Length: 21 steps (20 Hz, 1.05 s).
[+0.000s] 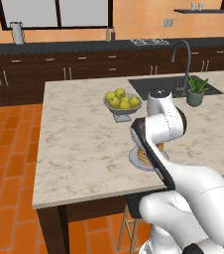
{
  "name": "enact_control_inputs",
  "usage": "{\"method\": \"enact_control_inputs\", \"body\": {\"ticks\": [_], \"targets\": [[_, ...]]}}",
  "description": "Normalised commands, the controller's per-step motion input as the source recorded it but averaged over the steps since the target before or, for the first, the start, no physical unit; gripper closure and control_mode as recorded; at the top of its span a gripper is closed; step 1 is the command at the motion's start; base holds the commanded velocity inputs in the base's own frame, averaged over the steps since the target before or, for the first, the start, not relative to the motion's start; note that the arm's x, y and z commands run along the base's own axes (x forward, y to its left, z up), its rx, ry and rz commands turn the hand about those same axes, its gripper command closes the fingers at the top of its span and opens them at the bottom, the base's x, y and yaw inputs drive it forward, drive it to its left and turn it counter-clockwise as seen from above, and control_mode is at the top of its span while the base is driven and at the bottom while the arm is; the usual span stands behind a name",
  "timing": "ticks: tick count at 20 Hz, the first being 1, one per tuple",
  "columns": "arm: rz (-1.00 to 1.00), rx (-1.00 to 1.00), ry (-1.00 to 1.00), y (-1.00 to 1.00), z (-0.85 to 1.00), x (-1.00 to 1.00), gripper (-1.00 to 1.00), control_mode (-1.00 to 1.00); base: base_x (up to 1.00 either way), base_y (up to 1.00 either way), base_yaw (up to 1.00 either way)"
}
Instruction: Take the strawberry from the fridge and place it on top of the pancake, located on the dining counter.
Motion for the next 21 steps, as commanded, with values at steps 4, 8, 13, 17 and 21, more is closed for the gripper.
{"method": "enact_control_inputs", "body": {"ticks": [4, 8, 13, 17, 21], "targets": [[0.0, -0.12, -0.16, 0.55, 0.06, -1.0, -1.0, -1.0, 0.0, 0.0, 0.0], [0.07, -0.17, -0.07, 0.94, 0.26, -1.0, -1.0, -1.0, 0.0, 0.0, 0.0], [0.12, -0.19, 0.02, 0.98, 0.07, -0.54, -1.0, -1.0, 0.0, 0.0, 0.0], [0.08, -0.08, 0.06, 0.49, -0.03, -0.02, -1.0, -1.0, 0.0, 0.0, 0.0], [0.04, 0.0, 0.05, 0.06, -0.15, 0.11, -1.0, -1.0, 0.0, 0.0, 0.0]]}}
